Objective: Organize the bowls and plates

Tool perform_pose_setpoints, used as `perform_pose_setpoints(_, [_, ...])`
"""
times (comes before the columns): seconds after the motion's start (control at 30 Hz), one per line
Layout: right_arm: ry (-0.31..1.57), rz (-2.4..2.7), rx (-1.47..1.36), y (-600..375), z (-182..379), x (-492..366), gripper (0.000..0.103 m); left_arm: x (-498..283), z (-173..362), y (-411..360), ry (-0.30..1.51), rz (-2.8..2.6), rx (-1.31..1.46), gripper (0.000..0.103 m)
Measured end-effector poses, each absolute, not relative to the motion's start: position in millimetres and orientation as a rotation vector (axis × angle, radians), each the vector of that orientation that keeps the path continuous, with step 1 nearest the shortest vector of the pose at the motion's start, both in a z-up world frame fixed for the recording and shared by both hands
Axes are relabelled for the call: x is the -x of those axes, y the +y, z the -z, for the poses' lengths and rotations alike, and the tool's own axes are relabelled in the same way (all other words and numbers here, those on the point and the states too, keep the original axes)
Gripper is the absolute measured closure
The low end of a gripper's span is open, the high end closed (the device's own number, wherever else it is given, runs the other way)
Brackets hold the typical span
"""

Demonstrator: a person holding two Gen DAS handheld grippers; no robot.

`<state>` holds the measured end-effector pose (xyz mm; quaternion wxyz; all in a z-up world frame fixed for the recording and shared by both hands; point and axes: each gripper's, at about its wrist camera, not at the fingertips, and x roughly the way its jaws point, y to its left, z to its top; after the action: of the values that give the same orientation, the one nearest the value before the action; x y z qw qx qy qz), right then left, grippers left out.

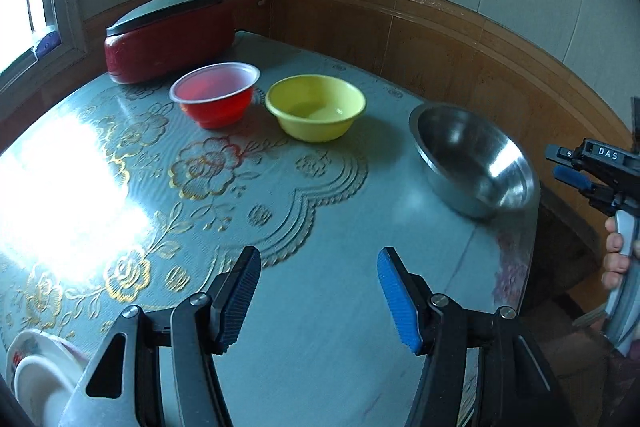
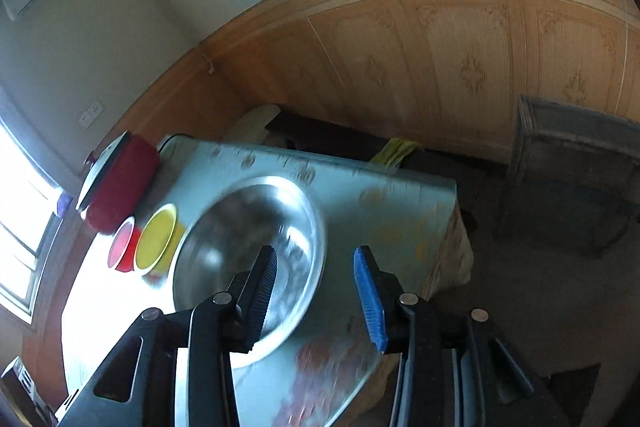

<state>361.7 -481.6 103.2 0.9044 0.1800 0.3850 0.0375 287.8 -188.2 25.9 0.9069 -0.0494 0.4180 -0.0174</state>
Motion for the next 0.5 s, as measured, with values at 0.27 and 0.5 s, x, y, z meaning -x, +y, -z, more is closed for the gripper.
perform_pose_setpoints(0.27, [0.860, -0.133, -0.348, -484.2, -90.3, -413.4, 0.063, -349.4, -25.0, -217.0, 0.889, 0.150, 0.217, 0.042])
perform_pose_setpoints(0.5, [0.930, -0.207, -0.305, -470.0, -65.3, -435.5, 0.078, -389.0, -10.3, -242.4, 0.924, 0.195, 0.217, 0.059])
